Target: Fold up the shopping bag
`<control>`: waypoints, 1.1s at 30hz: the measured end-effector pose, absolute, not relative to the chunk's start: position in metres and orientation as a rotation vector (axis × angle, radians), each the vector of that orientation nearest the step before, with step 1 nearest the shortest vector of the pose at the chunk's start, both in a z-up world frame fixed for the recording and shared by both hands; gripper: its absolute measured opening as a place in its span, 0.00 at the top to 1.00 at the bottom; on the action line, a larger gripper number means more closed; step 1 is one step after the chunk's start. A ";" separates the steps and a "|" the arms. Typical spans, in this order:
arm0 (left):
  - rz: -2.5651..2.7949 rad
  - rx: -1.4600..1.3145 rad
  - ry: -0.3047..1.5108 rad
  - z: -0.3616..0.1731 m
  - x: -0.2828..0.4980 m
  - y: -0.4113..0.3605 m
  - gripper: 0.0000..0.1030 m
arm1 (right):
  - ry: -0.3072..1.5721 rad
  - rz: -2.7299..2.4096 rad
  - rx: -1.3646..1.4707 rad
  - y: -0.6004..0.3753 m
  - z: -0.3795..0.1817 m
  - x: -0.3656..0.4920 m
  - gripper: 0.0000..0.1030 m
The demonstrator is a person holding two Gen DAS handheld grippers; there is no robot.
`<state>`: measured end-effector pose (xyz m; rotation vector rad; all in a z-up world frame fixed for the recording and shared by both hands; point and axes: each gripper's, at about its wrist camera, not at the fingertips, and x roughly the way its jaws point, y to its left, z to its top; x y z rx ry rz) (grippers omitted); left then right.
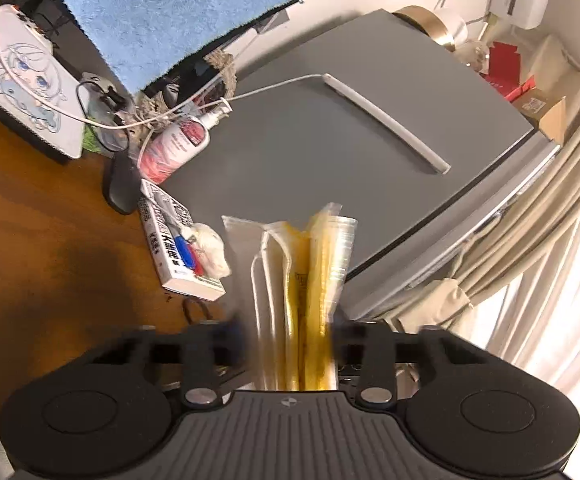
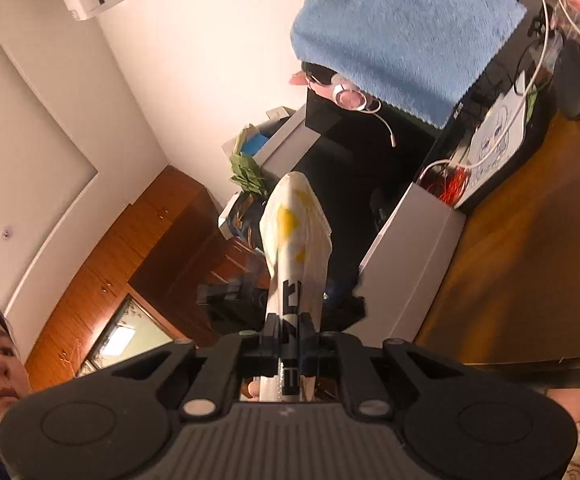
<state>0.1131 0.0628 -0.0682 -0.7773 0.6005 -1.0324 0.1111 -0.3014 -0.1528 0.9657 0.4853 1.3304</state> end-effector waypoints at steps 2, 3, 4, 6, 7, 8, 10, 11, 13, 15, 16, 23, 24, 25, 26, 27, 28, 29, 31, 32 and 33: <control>-1.004 -0.747 0.581 -0.065 0.108 0.062 0.87 | 0.504 1.308 0.953 -0.300 -0.155 0.112 0.91; -0.989 -0.732 0.571 -0.064 0.105 0.062 0.87 | 0.515 1.295 0.943 -0.298 -0.155 0.113 0.90; -0.975 -0.717 0.561 -0.062 0.102 0.061 0.88 | 0.524 1.281 0.934 -0.297 -0.155 0.113 0.87; -0.946 -0.662 0.520 -0.061 0.095 0.061 0.89 | 0.530 1.233 0.887 -0.298 -0.151 0.111 0.83; -0.921 -0.625 0.495 -0.058 0.091 0.060 0.89 | 0.528 1.215 0.858 -0.299 -0.148 0.109 0.79; -0.870 -0.565 0.468 -0.055 0.086 0.056 0.89 | 0.526 1.194 0.835 -0.299 -0.145 0.108 0.71; -0.754 -0.433 0.412 -0.048 0.076 0.047 0.89 | 0.512 1.130 0.783 -0.300 -0.136 0.105 0.51; -0.696 -0.368 0.384 -0.045 0.072 0.043 0.89 | 0.505 1.082 0.736 -0.300 -0.129 0.102 0.42; -0.579 -0.238 0.327 -0.039 0.062 0.035 0.89 | 0.509 0.955 0.604 -0.294 -0.113 0.097 0.41; -0.527 -0.156 0.312 -0.039 0.059 0.026 0.88 | 0.509 0.834 0.458 -0.283 -0.097 0.090 0.40; -0.505 -0.118 0.306 -0.040 0.058 0.021 0.88 | 0.507 0.780 0.383 -0.276 -0.090 0.087 0.34; -0.351 0.106 0.249 -0.048 0.051 0.002 0.88 | 0.487 0.418 0.054 -0.233 -0.064 0.077 0.05; -0.335 0.139 0.232 -0.050 0.049 -0.001 0.88 | 0.475 0.392 0.031 -0.231 -0.063 0.078 0.05; -0.323 0.172 0.217 -0.052 0.046 -0.003 0.88 | 0.462 0.376 0.015 -0.229 -0.061 0.079 0.05; -0.313 0.208 0.199 -0.054 0.043 -0.006 0.88 | 0.450 0.372 0.006 -0.229 -0.058 0.079 0.05; -0.304 0.245 0.180 -0.057 0.040 -0.009 0.88 | 0.437 0.377 0.003 -0.230 -0.055 0.078 0.05; -0.295 0.280 0.162 -0.059 0.037 -0.011 0.88 | 0.414 0.376 0.000 -0.231 -0.052 0.078 0.05; -0.283 0.317 0.144 -0.061 0.035 -0.014 0.88 | 0.381 0.364 -0.007 -0.231 -0.048 0.077 0.07; -0.253 0.390 0.112 -0.067 0.031 -0.020 0.88 | 0.359 0.333 0.004 -0.233 -0.040 0.078 0.07; -0.237 0.427 0.097 -0.070 0.031 -0.022 0.88 | 0.393 0.350 0.050 -0.235 -0.035 0.082 0.07; -0.223 0.464 0.082 -0.073 0.030 -0.024 0.88 | 0.444 0.387 0.111 -0.237 -0.030 0.089 0.07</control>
